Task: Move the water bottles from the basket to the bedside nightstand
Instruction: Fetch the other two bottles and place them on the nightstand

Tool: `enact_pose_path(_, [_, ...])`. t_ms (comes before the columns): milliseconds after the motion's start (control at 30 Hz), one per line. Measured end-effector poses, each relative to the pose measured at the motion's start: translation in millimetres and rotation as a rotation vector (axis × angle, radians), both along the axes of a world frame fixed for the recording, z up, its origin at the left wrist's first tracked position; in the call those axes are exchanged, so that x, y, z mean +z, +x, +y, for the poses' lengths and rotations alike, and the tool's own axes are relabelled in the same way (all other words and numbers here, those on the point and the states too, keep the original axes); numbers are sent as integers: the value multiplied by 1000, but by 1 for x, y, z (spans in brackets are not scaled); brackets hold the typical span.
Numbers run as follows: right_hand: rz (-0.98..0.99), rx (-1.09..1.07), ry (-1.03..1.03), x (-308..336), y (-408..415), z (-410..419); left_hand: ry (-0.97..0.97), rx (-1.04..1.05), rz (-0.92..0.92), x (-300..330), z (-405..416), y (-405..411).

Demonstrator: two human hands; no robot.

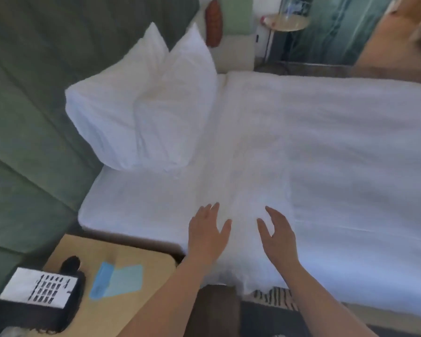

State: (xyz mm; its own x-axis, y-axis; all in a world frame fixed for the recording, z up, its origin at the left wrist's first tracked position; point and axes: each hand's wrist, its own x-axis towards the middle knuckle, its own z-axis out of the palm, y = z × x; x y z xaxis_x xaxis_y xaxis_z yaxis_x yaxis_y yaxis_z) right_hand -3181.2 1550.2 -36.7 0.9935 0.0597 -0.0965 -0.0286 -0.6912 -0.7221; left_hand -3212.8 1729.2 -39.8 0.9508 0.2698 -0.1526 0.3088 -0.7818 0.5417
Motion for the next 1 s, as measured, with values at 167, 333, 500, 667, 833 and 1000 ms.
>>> enact_pose_path(167, [-9, -291, -9, 6, 21, -157, -8, -218, -24, 10, -125, 64])
enact_pose_path(333, [-10, -596, -22, 5, 9, -312, -9, -529, -17, 12, -288, 107])
enact_pose_path(500, [9, -887, -2, 2, -32, -434, -6, -816, -5, 10, -439, 113])
enact_pose_path(667, [7, -1193, -35, 8, -103, -518, 41, -1123, -26, 18, -565, 92])
enact_pose_path(833, [84, -1401, -2, 9, -155, -568, 71, -1345, -35, 19, -658, 61])
enact_pose_path(1000, [77, -1526, 4, 9, -176, -628, 44, -1460, -53, 16, -741, 55])
